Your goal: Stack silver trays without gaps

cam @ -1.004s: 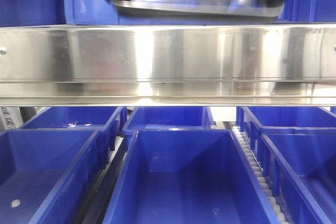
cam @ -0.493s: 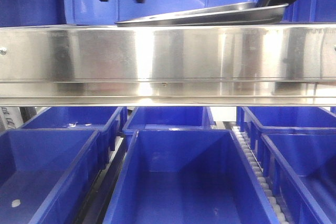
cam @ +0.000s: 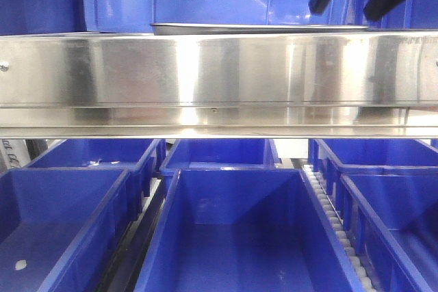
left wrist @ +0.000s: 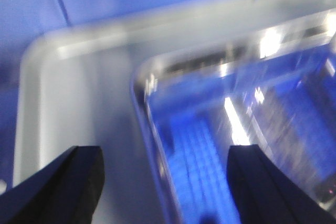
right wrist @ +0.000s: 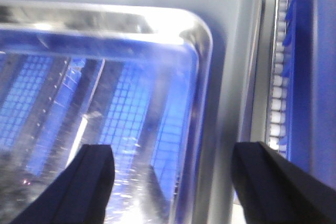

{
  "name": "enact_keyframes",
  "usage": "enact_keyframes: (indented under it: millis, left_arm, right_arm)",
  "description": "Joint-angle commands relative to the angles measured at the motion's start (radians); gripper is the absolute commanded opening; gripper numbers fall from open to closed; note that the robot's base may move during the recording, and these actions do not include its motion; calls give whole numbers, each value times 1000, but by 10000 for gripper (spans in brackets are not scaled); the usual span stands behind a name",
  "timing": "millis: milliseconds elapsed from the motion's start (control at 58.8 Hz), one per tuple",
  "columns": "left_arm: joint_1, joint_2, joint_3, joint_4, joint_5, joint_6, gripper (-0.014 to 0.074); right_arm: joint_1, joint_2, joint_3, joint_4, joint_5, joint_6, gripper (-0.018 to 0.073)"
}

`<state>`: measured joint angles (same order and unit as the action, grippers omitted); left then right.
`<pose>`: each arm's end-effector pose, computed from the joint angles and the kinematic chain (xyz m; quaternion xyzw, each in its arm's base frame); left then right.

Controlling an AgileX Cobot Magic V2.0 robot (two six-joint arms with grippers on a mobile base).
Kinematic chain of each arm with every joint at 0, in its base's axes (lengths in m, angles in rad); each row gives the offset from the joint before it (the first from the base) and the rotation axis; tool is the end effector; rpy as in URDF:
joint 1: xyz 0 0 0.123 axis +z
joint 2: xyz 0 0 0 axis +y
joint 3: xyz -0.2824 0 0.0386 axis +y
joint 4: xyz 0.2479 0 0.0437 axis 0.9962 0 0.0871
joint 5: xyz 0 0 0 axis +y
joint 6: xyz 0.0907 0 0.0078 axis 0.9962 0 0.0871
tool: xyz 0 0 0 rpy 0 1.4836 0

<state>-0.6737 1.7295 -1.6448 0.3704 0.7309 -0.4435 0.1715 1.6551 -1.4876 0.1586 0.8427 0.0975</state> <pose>0.3274 -0.2331 0.3618 0.1774 0.8825 -0.0703 0.4299 0.3616 0.0735 0.3311 -0.0038 0.9455 0.1147 0.3046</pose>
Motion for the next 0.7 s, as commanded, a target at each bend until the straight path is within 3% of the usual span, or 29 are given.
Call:
enact_keyframes:
  millis: [0, 68, 119, 221, 272, 323, 391, 544, 680]
  left_arm:
    - [4, -42, -65, 21, 22, -7, 400]
    - [4, -62, -108, 38, 42, -7, 368]
    - [4, -78, -140, 45, 63, -7, 281]
    - [4, -115, -186, 81, 127, -7, -58]
    - [4, -139, -186, 106, 148, -7, 8]
    - [4, -162, -184, 113, 173, -7, 19]
    - [4, -196, -184, 115, 184, -7, 3]
    - [-16, -294, -182, 151, 184, -7, 3]
    - [-80, -424, -125, 195, 165, -5, 3]
  right_arm:
    - [0, -12, -68, -7, 58, -34, 370]
    - [0, -29, -113, -31, 92, -34, 370]
    - [0, -52, -135, -48, 91, -34, 356]
    - [0, -123, -147, -96, 53, -34, 198]
    - [0, -161, -147, -119, 41, -34, 50]
    - [0, -198, -147, -138, 32, -34, -117]
    - [0, -251, -147, -159, 18, -34, -55]
    - [0, -388, -126, -175, 2, -36, -60]
    - [0, -549, -31, -175, -68, -56, -60]
